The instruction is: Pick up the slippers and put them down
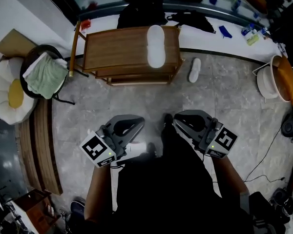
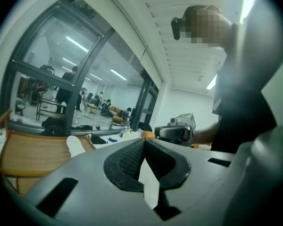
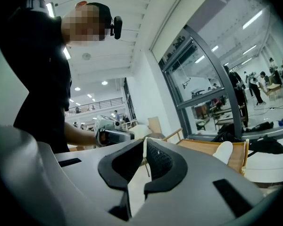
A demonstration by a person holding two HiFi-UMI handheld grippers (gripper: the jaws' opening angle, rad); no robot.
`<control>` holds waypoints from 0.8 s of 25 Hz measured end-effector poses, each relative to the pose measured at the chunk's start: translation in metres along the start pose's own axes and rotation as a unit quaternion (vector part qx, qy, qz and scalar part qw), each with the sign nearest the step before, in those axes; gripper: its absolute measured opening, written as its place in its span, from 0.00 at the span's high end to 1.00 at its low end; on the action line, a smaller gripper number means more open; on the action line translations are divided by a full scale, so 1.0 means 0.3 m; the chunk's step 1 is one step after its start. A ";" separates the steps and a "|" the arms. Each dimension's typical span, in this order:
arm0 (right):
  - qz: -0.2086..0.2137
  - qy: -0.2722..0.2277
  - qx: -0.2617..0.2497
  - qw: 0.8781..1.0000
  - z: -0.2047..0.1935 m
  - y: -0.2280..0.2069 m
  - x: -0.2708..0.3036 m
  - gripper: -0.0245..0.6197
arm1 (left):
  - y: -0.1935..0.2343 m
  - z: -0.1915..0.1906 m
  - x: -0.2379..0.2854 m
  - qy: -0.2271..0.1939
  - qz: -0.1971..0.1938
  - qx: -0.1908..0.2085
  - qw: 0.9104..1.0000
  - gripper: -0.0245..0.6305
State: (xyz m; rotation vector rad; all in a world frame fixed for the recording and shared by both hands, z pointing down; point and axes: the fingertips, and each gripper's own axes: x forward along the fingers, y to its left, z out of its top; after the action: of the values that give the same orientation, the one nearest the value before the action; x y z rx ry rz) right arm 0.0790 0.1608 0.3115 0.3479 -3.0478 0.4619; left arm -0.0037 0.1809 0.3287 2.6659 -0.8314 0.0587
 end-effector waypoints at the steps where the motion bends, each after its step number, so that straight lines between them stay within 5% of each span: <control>1: 0.001 0.002 -0.003 1.000 0.010 -0.052 0.003 0.91 | 0.031 0.015 0.033 0.004 0.001 0.000 1.000 0.94; 12: 0.080 -0.004 0.108 0.991 0.012 -0.426 0.103 0.91 | 0.369 0.076 0.217 0.047 0.046 -0.029 0.997 0.94; 20: 0.031 -0.015 0.255 0.966 -0.258 -0.657 0.266 0.91 | 0.614 -0.162 0.299 0.088 -0.002 -0.078 0.993 0.94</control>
State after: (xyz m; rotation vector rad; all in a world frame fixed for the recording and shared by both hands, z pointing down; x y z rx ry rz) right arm 0.0461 -0.0166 0.4480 0.2715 -2.9299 1.2577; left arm -0.0293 0.0069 0.4447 2.4744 -0.7420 0.2163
